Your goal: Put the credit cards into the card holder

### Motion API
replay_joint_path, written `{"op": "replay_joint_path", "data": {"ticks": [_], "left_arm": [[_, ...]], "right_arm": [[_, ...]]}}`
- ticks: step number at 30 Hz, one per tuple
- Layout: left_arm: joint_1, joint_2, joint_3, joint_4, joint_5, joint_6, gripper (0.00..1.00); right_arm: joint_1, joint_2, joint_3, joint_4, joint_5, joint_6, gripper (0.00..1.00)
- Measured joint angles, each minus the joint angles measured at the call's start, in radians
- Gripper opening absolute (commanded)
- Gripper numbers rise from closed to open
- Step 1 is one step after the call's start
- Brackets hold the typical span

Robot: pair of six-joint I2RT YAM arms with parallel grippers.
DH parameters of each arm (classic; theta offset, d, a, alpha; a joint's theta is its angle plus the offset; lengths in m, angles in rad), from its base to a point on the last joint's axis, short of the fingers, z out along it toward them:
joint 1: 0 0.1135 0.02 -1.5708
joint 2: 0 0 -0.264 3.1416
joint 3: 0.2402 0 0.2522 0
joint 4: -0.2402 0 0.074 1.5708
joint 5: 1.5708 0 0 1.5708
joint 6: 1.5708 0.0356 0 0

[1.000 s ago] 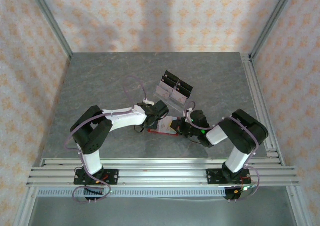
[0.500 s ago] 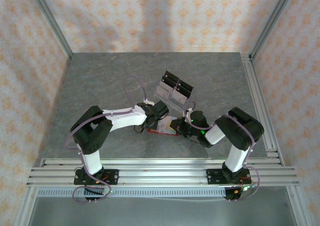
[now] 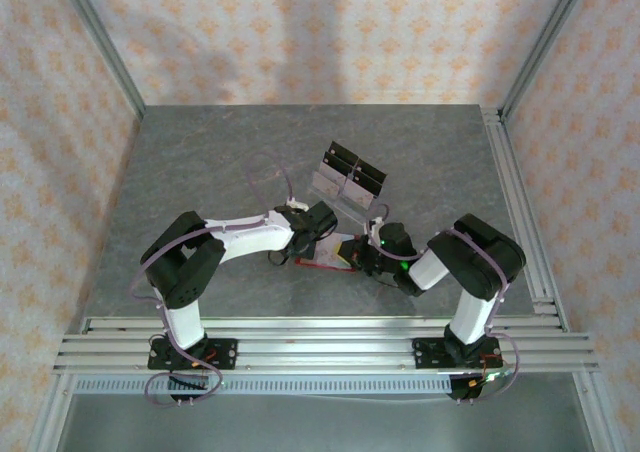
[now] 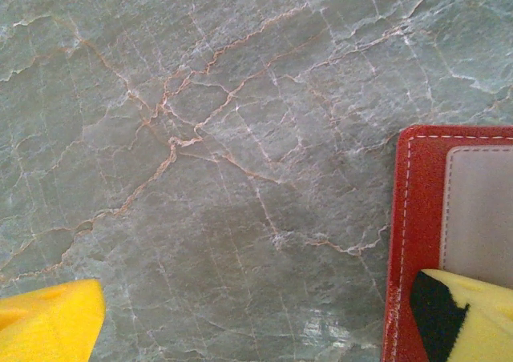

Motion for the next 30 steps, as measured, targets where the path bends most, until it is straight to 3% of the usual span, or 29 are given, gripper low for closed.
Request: {"op": "replay_joint_path", "data": {"ticks": [17, 26, 30], "left_arm": [[0.000, 0.000, 0.000, 0.000, 0.000, 0.000, 1.00], [0.000, 0.000, 0.000, 0.000, 0.000, -0.003, 1.00], [0.000, -0.001, 0.000, -0.001, 0.000, -0.003, 1.00]], "right_arm": [[0.019, 0.035, 0.031, 0.010, 0.006, 0.000, 0.00], [0.026, 0.002, 0.053, -0.031, 0.005, -0.011, 0.33], [0.026, -0.077, 0.055, -0.151, 0.026, -0.037, 0.40]]}}
